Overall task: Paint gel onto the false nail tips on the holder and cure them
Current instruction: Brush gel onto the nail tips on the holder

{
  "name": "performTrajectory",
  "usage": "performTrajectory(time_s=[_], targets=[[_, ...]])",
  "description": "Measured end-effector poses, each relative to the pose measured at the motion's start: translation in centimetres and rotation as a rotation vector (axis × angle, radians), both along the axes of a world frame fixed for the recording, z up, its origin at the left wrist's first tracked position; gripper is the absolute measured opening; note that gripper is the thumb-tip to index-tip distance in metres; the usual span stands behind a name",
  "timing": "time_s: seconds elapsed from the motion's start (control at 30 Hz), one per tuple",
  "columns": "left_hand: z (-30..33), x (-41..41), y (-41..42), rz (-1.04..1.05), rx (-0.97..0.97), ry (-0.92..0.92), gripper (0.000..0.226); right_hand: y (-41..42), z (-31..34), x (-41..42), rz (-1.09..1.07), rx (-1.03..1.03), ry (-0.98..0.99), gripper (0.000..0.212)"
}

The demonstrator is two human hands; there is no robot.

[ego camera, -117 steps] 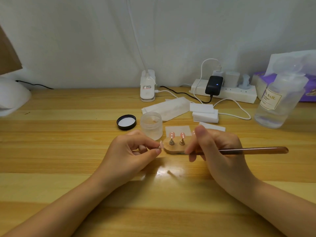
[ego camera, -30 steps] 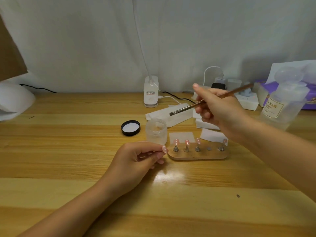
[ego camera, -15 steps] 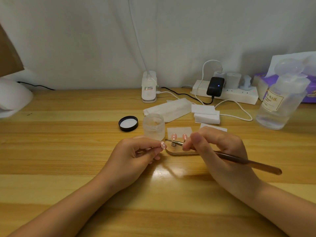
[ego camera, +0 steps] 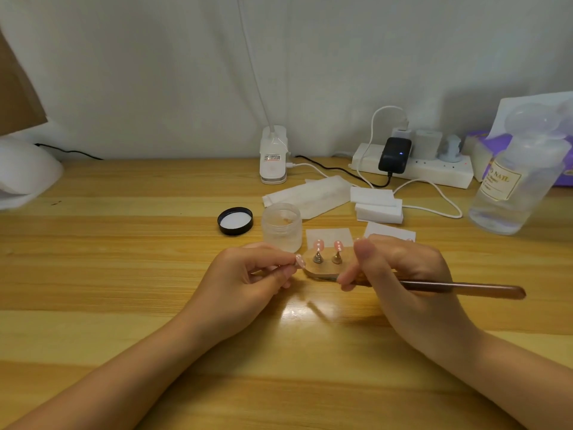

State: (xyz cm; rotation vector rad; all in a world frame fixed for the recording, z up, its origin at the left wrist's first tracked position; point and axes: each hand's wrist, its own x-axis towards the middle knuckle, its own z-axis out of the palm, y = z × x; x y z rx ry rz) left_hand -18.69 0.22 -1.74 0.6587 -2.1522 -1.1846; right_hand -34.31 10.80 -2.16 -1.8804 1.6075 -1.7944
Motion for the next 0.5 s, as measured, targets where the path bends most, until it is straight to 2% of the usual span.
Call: performTrajectory(time_s=[0.1, 0.37, 0.5], targets=[[0.0, 0.02, -0.01, -0.001, 0.003, -0.005, 0.03, 0.08, -0.01, -0.02, -0.002, -0.001, -0.073, 0.048], [0.02, 0.01, -0.05, -0.014, -0.003, -0.012, 0.03, -0.4, 0.23, 0.11, -0.031, 0.049, 0.048, 0.028], [0.03, -0.02, 0.04, -0.008, 0.002, 0.004, 0.032, -0.17, 0.09, 0.05, 0.001, 0.03, -0.004, 0.037]])
